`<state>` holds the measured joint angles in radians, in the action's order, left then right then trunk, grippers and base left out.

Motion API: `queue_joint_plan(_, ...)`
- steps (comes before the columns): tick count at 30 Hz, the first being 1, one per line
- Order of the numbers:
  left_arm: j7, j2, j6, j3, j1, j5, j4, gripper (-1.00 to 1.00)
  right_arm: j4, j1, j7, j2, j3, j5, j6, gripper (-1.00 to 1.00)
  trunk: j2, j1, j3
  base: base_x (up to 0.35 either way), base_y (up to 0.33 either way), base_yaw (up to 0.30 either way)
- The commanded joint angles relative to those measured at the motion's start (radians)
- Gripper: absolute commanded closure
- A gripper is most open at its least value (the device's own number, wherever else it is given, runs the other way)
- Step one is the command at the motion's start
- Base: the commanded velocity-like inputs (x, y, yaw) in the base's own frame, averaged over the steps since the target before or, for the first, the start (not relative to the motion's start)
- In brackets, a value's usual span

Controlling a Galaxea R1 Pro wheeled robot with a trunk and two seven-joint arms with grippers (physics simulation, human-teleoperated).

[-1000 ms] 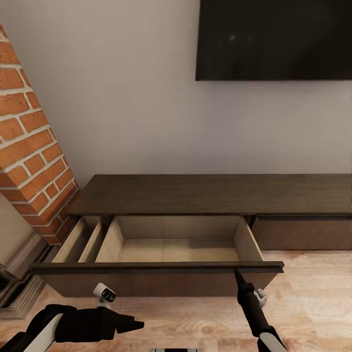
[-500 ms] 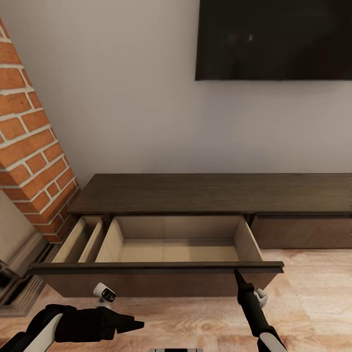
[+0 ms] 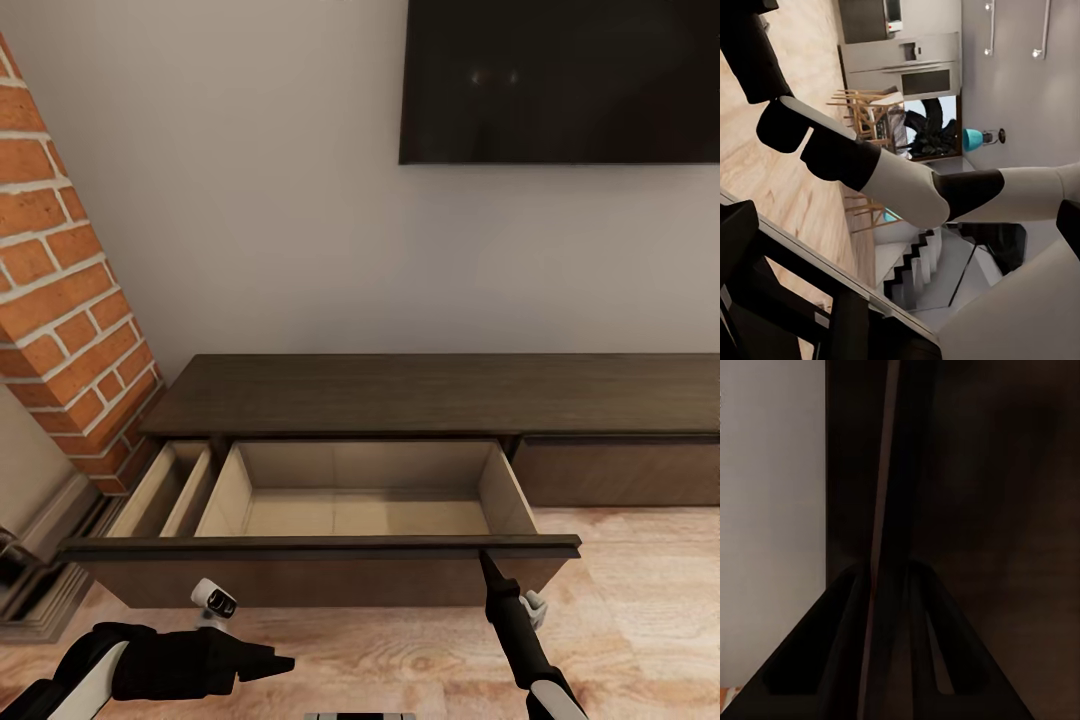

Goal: Place each of the two pumpkins and all three candles from the living room inside a cabinet in the living room (use any cabinet), then make sure every cabinet is closed, and position the cauldron so it is next to a table in the living room.

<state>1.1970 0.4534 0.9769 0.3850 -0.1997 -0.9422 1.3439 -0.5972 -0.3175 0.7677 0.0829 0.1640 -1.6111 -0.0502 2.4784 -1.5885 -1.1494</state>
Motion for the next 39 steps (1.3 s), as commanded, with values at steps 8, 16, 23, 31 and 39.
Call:
queue_joint_plan(8,0.001,0.002,0.006,0.002,-0.001,-0.006,0.0,-1.0,0.002,0.0,0.004,0.001,0.009,-0.01,-0.003,1.0,0.0,0.0,-0.001,-0.08,0.0,0.0)
queue_joint_plan(16,0.001,0.002,0.006,0.002,-0.001,-0.006,0.0,-1.0,0.001,0.0,0.004,0.001,0.009,-0.01,-0.003,-1.0,0.0,0.0,-0.001,-0.005,0.0,0.0)
queue_joint_plan(23,0.001,0.002,0.006,0.002,-0.001,-0.004,0.0,-1.0,0.002,0.0,0.003,0.001,0.009,-0.012,-0.003,-1.0,0.0,0.0,-0.001,0.0,0.0,0.0)
queue_joint_plan(31,0.001,0.002,0.006,0.002,-0.001,-0.005,0.0,-1.0,0.002,0.0,0.002,0.001,0.009,-0.012,-0.003,-1.0,0.0,0.0,-0.001,-0.086,0.0,0.0)
queue_joint_plan(39,0.001,0.002,0.006,0.002,-0.001,-0.004,0.0,-1.0,0.001,0.0,-0.001,0.001,0.01,-0.007,-0.001,-1.0,0.0,0.0,-0.001,-0.275,0.0,0.0)
